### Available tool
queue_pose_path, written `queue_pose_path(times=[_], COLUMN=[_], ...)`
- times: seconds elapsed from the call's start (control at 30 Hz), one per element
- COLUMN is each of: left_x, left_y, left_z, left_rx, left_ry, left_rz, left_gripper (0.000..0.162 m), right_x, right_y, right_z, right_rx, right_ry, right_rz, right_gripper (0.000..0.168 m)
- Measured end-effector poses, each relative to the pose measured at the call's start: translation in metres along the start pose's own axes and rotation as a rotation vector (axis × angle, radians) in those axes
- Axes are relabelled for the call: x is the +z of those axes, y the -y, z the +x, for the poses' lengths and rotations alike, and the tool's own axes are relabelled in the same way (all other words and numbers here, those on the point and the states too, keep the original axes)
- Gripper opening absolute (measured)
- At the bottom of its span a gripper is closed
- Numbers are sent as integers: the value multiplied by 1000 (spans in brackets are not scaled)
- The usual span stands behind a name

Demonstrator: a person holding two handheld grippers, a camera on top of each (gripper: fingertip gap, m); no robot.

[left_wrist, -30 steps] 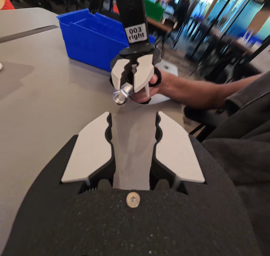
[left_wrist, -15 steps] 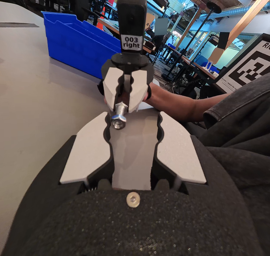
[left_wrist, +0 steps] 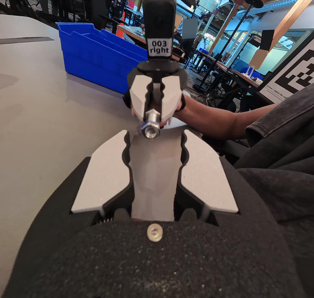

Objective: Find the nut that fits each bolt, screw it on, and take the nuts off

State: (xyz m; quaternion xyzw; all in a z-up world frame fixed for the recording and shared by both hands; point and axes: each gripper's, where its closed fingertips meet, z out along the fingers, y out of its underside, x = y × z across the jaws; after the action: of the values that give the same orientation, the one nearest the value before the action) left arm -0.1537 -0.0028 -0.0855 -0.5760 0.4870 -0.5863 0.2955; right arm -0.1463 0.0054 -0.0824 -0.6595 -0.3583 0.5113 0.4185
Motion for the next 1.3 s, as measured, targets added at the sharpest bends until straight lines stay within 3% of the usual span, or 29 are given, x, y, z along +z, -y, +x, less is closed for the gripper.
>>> queue_pose_path(times=[0.13, 0.2, 0.33, 0.4, 0.5, 0.6, 0.7, 0.77, 0.9, 1.0, 1.07, 1.2, 1.3], left_x=[1, 0, 1, 1, 1, 1, 0, -1, -1, -2, -3, -3, -2], left_y=[3, 4, 1, 4, 5, 4, 6, 6, 1, 1, 4, 7, 8], left_z=[3, 4, 3, 4, 5, 3, 6, 8, 5, 6, 8, 9, 10], left_rx=[16, 31, 30, 39, 46, 49, 54, 59, 81, 92, 93, 99, 100], left_ry=[-7, -9, -9, -3, -6, 1, -4, -11, 21, 35, 23, 14, 13], left_rz=[9, 14, -1, 12, 16, 6, 17, 24, 3, 9, 21, 28, 28], left_gripper=[64, 57, 58, 65, 58, 58, 65, 58, 60, 65, 60, 60, 68], right_x=[2, 4, -4, -1, 6, 0, 0, 3, -1, 2, 7, 1, 3], right_y=[-15, -21, 4, -7, -22, 0, -12, -19, 8, -4, -17, 7, -1], right_z=[13, 10, 4, 11, 7, 2, 14, 11, 2, 9, 7, 0, 8], right_rx=[25, 4, -5, -1, 5, -1, 9, 23, 8, 20, 32, 10, 17], right_ry=[-41, -49, -20, -43, -34, -17, -59, -46, -7, -28, -22, -3, -29], right_rz=[-67, -102, -4, -55, -105, -7, -61, -82, 24, -24, -68, 32, -6], right_gripper=[18, 18, 18, 18, 18, 18, 18, 18, 18, 18, 18, 18, 18])
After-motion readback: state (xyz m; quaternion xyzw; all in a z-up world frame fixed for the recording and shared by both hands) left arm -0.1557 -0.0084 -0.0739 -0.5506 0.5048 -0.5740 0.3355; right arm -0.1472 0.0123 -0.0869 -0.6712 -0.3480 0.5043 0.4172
